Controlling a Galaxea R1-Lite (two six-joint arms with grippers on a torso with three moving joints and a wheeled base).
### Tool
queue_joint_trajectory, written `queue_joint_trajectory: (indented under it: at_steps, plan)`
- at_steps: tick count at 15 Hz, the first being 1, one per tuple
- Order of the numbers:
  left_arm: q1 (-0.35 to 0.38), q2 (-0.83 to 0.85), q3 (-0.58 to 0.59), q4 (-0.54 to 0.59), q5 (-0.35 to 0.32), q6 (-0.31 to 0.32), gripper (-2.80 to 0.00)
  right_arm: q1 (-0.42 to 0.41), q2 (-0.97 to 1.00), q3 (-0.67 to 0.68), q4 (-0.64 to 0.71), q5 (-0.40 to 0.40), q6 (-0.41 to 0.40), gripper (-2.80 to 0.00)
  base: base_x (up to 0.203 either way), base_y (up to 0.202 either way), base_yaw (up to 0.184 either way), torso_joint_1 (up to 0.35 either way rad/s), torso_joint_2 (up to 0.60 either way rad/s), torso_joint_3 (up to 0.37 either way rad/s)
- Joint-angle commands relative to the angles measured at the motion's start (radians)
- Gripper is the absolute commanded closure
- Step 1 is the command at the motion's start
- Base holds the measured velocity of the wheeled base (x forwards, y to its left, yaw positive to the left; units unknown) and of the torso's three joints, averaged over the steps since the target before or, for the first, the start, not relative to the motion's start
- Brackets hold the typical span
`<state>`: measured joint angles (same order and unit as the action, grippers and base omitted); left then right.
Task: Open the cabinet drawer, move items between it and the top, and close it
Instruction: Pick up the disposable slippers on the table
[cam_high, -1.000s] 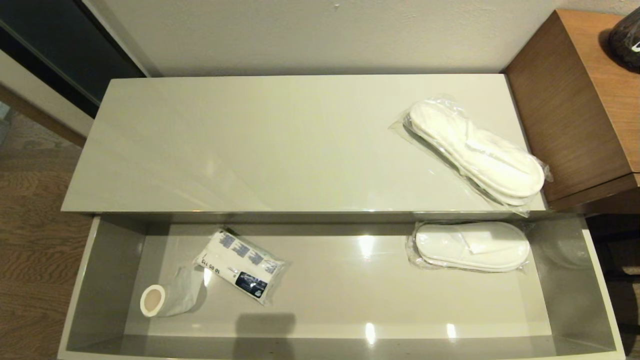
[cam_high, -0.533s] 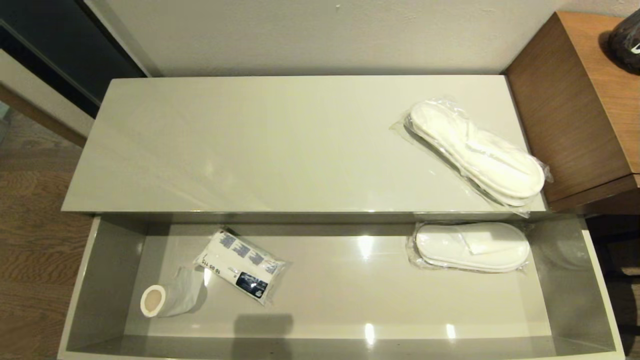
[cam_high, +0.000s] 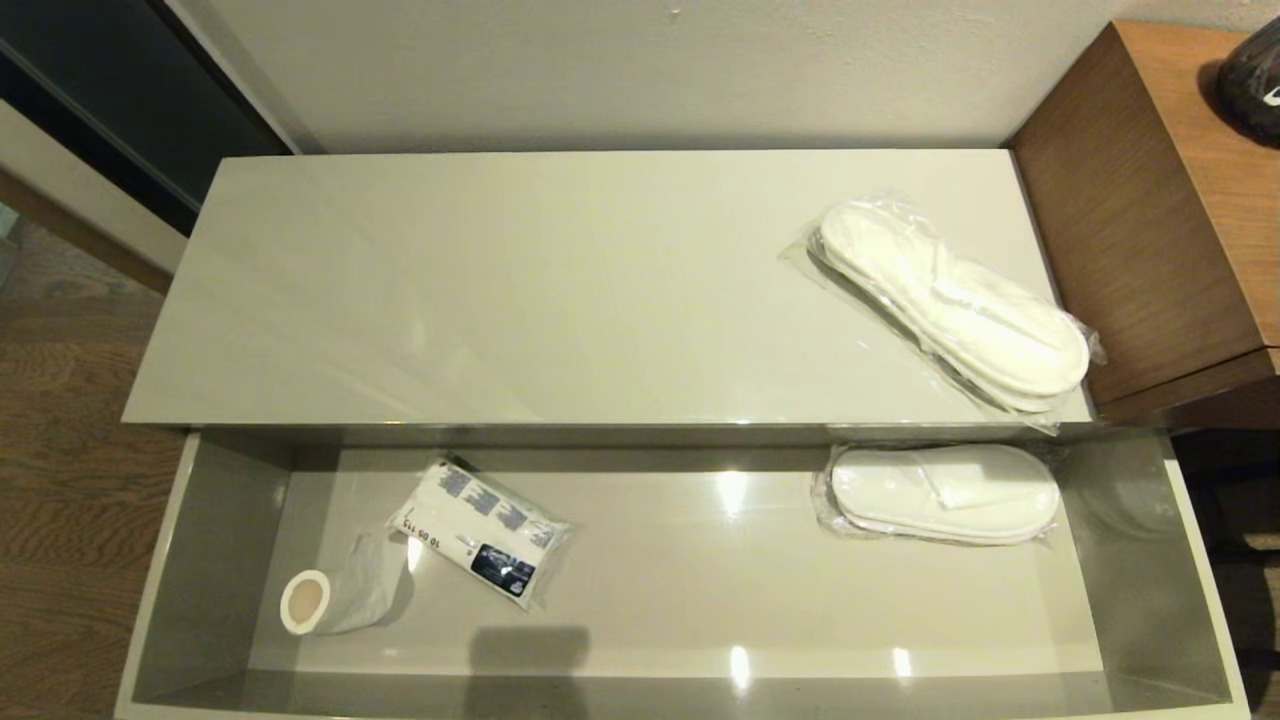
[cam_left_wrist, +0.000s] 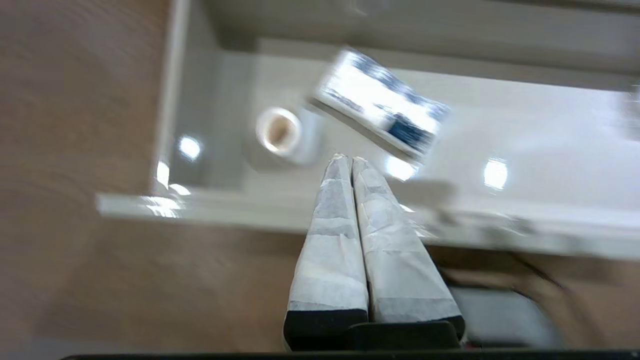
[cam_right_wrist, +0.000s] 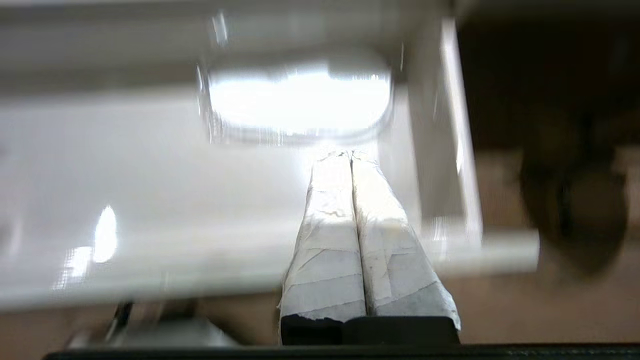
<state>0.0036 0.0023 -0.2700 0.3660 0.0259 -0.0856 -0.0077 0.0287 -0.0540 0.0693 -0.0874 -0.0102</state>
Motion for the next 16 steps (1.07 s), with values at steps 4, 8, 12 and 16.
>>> queue_joint_trajectory:
  at_steps: [4,8,12,16]
  plan:
    - [0.0,-0.001,0.268,-0.408,-0.015,0.152,0.0,0.0,0.002,0.037,-0.132,0.003,-0.079,0.0,0.0,0.0,0.0,0.0,0.0,0.0]
    - [-0.001,-0.001,0.268,-0.349,-0.021,0.119,0.0,0.0,0.002,0.033,-0.097,0.046,-0.036,0.0,0.0,0.0,0.0,0.0,0.0,0.0]
    - [-0.001,-0.001,0.27,-0.352,-0.021,0.115,0.0,0.0,-0.006,0.046,-0.051,0.098,-0.008,0.0,0.0,0.0,0.0,0.0,0.0,0.0]
    - [-0.001,-0.001,0.27,-0.352,-0.021,0.115,0.0,0.0,-0.006,0.054,-0.063,0.1,-0.016,0.0,0.0,0.0,0.0,0.0,0.0,0.0]
